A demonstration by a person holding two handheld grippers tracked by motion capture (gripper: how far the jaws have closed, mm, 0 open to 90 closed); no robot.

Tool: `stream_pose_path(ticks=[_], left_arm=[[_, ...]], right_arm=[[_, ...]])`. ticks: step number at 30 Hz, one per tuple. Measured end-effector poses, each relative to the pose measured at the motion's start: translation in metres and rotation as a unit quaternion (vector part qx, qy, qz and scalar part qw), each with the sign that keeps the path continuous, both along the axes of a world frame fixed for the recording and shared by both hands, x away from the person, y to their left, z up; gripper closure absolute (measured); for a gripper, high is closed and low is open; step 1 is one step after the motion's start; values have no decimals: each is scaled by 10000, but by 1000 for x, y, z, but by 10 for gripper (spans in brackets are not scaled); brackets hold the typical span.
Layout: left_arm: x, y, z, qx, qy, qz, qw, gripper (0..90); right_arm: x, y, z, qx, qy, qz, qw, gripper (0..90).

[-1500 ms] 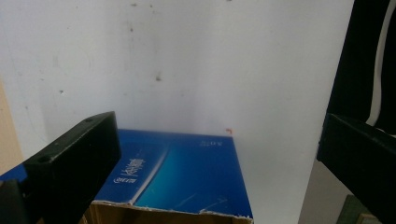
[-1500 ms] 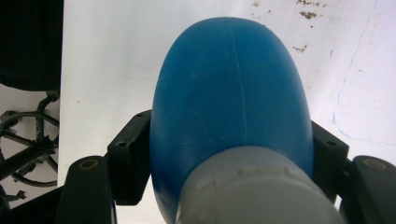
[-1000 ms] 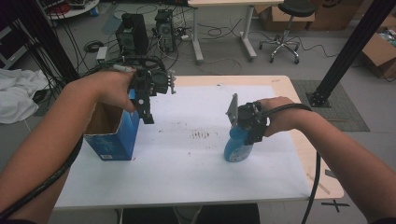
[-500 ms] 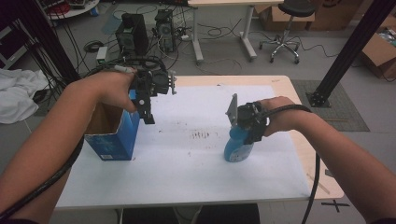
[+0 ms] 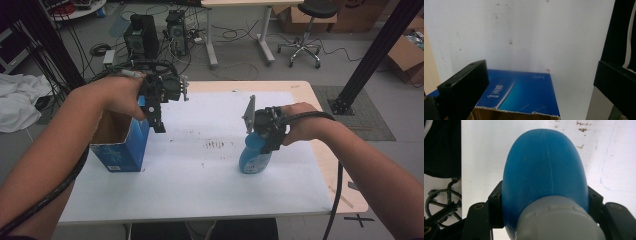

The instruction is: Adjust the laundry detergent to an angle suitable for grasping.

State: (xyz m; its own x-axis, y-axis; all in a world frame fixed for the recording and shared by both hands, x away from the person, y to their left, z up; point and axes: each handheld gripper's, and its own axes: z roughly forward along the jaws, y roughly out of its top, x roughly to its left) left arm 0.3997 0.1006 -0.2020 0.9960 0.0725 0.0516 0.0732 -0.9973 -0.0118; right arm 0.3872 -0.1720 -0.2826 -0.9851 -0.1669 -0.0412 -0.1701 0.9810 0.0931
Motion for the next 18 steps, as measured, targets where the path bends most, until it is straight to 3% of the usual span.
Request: stream_pose_path(ticks=[18], left_arm=[[-7,-1,4,-38,-58,-34,10000,2]], right_arm=[[-5,9,21,-163,95,-603,9980,381]])
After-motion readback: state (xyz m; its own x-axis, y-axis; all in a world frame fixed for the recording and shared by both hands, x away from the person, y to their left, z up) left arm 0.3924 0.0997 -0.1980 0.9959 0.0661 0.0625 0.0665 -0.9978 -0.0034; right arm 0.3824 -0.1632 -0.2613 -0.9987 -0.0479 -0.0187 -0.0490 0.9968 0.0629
